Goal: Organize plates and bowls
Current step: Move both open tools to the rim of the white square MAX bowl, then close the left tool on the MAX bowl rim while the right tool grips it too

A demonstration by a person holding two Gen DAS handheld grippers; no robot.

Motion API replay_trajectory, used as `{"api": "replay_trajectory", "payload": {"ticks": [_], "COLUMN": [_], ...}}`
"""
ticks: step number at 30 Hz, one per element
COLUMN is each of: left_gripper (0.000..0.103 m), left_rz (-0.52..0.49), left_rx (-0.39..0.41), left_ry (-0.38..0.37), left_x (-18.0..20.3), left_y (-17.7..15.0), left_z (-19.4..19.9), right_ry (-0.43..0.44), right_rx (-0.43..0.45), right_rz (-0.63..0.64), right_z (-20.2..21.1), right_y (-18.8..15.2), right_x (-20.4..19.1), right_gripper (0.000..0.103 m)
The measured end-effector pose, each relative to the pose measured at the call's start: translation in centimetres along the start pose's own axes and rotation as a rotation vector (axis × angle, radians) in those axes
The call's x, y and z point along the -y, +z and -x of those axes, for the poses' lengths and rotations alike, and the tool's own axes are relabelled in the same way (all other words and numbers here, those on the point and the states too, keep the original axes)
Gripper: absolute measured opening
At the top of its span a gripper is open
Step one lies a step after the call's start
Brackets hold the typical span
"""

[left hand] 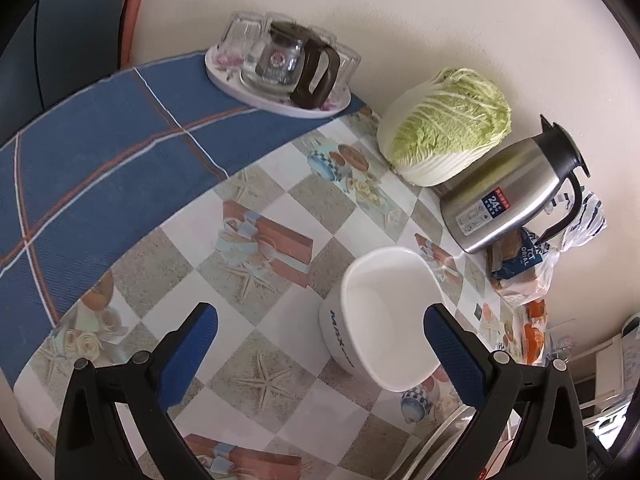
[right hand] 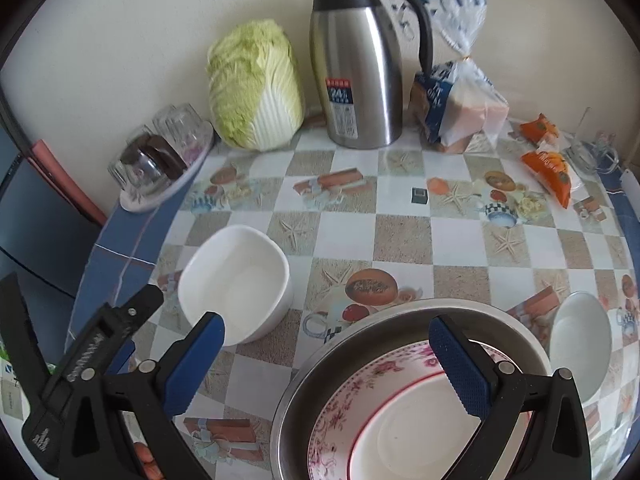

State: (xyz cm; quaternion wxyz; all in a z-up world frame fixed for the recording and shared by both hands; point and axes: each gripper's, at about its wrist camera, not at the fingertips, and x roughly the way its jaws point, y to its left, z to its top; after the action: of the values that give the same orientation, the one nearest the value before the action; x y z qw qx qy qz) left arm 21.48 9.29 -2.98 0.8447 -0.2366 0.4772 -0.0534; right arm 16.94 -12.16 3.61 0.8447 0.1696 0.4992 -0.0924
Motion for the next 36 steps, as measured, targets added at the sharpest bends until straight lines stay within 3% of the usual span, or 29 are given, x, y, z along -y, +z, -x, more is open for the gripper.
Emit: {"api": "replay_trajectory", "payload": {"ticks": [9, 12, 22, 25, 30, 32, 36], "left_gripper": [0.102, 0.1, 0.064, 0.063, 0.059, 0.048, 0.034], "left_rz": [0.033, 0.038, 0.067, 0.076, 0.066, 0.061, 0.065], "left_rx": [-0.027, -0.03, -0.102, -0.109, -0.118, -0.126, -0.157], "left_ry": [-0.004, -0.005, -0.003, -0.017, -0.029, -0.037, -0.045], "left_x": [-0.7, -0.7, -0.8, -0.8, -0.4, -0.3, 0.0], "left_y": [0.6, 0.8, 0.6, 0.7, 0.6, 0.6, 0.2], "left_z": [-1.5, -1.9, -4.6, -4.9, -5.5, -5.9, -6.8], "right_ry": [-0.036, -0.062, -0.085, -0.088, -0.085, -0.071, -0.049], "right_rx": [-0.032, -0.039, -0.093, -0.106, -0.125, -0.128, -0.131], "right_rz": [0.027, 0.029, 0.043, 0.055, 0.052, 0.051, 0.058], "right_z": [-2.4, -3.2, -5.7, -6.4, -7.5, -7.9, -8.4], "right_y": [1.7, 2.2, 3.2, 3.2, 3.2, 3.1, 3.0], "right_x": [-1.5, -1.8, -2.8, -3.0, -3.1, -3.1, -3.4], "right_gripper": [0.102, 0.093, 0.065, 0.063, 0.044, 0.034, 0.024]}}
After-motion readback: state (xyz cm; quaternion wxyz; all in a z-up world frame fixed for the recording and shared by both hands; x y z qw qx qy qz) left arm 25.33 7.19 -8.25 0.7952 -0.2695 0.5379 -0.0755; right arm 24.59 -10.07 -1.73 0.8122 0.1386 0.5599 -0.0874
